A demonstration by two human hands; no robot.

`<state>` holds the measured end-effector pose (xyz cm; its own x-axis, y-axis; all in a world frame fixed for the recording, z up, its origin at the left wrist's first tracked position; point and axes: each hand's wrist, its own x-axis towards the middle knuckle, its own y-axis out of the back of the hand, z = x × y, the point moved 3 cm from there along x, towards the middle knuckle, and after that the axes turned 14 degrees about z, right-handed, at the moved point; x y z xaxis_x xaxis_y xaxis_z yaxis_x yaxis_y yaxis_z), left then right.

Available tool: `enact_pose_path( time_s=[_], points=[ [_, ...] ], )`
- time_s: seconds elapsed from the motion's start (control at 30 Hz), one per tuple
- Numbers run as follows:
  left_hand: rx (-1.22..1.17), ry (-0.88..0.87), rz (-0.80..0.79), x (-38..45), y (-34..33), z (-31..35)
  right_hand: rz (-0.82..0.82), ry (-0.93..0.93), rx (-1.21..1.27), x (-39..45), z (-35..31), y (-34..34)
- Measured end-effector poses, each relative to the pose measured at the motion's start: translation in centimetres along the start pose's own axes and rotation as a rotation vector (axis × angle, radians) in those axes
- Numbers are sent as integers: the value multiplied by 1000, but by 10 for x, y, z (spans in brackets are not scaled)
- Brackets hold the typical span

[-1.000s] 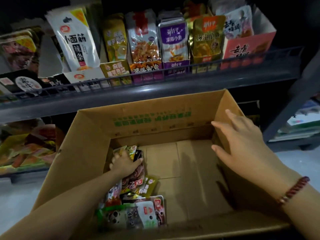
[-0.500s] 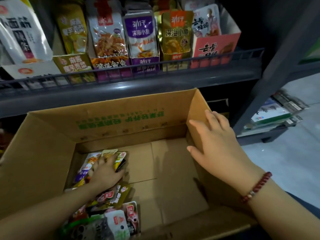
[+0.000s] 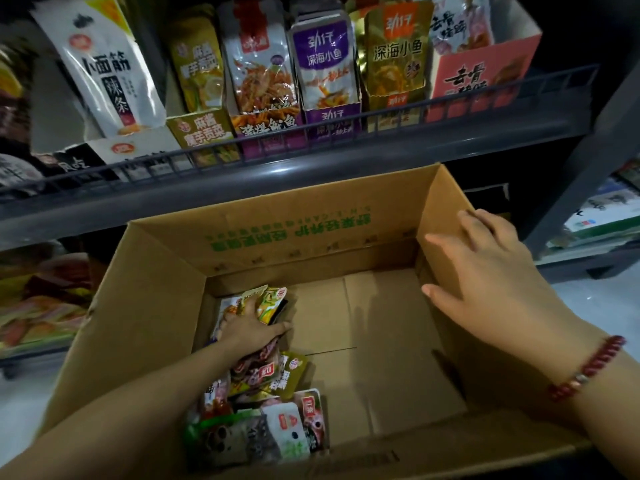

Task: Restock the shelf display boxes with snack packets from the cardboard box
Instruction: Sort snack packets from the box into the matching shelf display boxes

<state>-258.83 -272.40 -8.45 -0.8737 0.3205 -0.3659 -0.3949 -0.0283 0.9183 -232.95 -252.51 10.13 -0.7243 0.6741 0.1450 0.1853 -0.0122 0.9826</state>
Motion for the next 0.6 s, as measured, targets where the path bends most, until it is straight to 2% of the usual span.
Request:
enact_pose_path(
  time_s=[0.6],
  points=[
    [-299, -372, -103, -47, -11, 62, -21, 12, -13, 2, 0, -2]
  ],
)
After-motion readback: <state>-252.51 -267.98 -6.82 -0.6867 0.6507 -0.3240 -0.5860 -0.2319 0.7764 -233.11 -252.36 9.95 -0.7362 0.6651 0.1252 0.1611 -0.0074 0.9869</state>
